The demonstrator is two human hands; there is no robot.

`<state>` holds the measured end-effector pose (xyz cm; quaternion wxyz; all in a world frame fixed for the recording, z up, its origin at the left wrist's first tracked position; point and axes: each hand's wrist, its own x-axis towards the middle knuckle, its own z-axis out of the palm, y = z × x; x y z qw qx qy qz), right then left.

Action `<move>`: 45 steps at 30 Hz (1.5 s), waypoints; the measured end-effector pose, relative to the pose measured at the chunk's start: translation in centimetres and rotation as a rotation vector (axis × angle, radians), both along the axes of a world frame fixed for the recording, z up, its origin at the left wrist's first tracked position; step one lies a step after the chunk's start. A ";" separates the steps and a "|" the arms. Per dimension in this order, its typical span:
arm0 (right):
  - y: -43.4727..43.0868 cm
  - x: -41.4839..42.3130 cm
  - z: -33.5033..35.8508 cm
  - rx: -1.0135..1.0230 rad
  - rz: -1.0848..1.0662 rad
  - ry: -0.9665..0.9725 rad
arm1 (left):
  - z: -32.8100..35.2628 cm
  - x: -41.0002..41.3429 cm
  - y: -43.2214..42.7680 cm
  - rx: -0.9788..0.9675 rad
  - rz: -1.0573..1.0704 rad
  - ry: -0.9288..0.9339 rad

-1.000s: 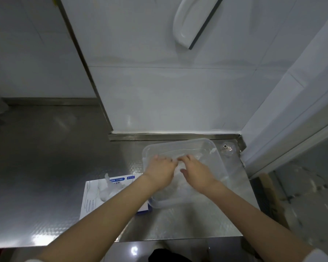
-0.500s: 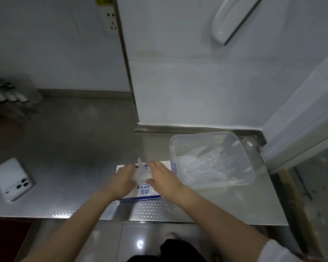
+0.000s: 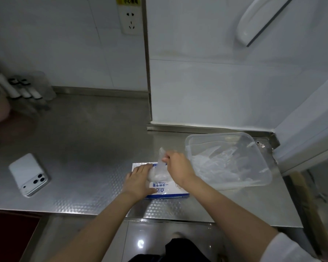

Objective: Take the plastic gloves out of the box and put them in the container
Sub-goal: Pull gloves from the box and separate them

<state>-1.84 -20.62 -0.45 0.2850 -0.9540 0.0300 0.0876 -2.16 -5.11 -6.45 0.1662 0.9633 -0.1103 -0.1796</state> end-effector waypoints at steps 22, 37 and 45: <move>-0.3 0.9 -1.1 0.166 -0.084 0.061 | -0.1 0.4 -0.1 0.028 -0.044 -0.004; -5.1 1.5 6.2 0.456 -0.263 -0.338 | 0.6 0.8 -0.7 0.105 -0.076 0.055; -7.7 1.5 9.6 0.512 -0.289 -0.394 | 4.5 4.2 -1.2 -0.414 0.230 0.102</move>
